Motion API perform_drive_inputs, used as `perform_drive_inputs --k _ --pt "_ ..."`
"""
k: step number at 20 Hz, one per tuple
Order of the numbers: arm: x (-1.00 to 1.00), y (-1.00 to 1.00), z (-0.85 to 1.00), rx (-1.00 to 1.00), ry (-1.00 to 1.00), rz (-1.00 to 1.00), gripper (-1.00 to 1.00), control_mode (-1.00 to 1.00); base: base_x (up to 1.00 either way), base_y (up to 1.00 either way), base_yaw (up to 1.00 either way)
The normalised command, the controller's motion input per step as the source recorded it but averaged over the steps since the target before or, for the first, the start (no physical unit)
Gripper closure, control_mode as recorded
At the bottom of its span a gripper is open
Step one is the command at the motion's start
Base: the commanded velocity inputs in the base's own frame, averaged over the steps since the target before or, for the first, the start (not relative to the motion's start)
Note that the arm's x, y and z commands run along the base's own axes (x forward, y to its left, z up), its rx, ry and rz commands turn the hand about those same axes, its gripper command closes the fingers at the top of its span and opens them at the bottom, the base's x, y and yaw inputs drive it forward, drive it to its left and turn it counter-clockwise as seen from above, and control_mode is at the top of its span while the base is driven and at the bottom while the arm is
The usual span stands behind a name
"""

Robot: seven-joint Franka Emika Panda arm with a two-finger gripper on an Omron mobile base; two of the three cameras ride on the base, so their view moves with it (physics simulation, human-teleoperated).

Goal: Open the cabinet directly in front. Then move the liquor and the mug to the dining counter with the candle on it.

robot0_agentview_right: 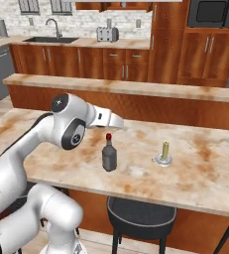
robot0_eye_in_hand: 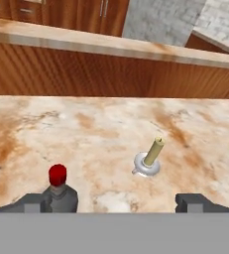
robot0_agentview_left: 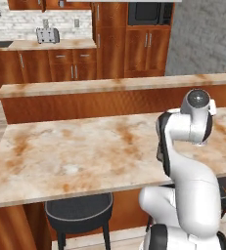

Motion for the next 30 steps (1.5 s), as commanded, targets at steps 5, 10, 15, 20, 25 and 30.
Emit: perform_drive_inputs --k 5,10,15,20,25,30 --pt "-0.13 0.19 0.0 -0.02 -0.01 0.0 -1.0 -1.0 0.0 0.0 0.0" --pt "-0.67 0.52 0.0 0.0 0.0 0.0 -1.0 -1.0 0.0 0.0 0.0" --pt "-0.8 0.67 0.0 0.0 0.0 0.0 -1.0 -1.0 0.0 0.0 0.0" --pt "-0.94 0.89 0.0 -0.01 0.0 0.0 -1.0 -1.0 0.0 0.0 0.0" --pt "-0.9 0.96 0.16 -0.12 -0.12 0.0 -1.0 -1.0 0.0 0.0 0.0" --pt "-0.47 0.69 0.08 -0.13 -0.06 0.02 -1.0 -1.0 0.0 0.0 0.0"
